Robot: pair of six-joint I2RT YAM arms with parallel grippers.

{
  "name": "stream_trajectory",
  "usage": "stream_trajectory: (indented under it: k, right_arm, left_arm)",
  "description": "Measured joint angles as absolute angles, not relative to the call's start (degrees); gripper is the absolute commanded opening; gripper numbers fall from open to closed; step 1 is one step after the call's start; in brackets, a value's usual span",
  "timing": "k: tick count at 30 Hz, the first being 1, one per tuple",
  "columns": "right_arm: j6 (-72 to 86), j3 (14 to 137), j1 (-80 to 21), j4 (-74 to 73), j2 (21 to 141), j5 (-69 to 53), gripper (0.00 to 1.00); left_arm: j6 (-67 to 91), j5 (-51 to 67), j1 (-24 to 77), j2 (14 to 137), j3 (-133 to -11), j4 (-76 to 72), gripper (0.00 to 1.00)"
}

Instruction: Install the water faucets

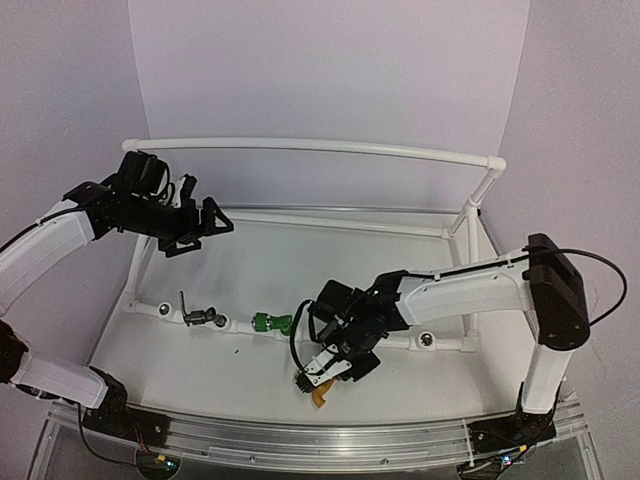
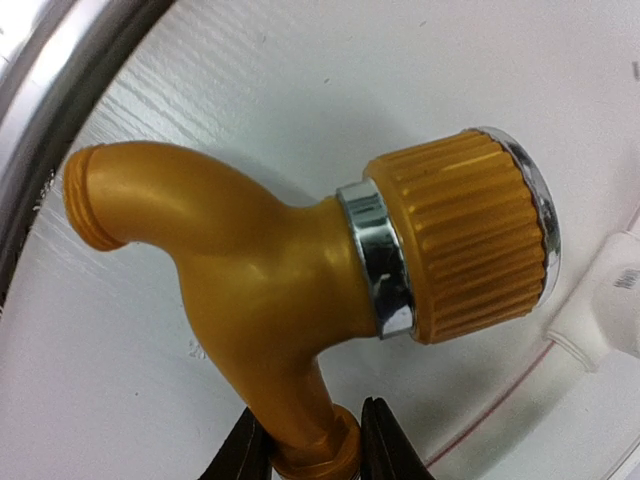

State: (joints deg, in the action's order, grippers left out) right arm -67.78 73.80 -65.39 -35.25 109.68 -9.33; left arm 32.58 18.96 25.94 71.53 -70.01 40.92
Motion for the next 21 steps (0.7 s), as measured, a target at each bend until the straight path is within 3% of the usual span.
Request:
stream_trajectory:
  k: [10,21]
  right_arm:
    - [-60.03,77.95,-63.07,-36.12,93.97,-16.27,0.0]
    - [-46.99,79.61,-44.0,-29.94,88.69,-28.3,0.0]
  left_arm:
    - [35.06,19.22,26.68,73.04,-79.3,41.64,1.0]
    - [41.91,18.16,33.75,73.89,-83.46,41.15,1.0]
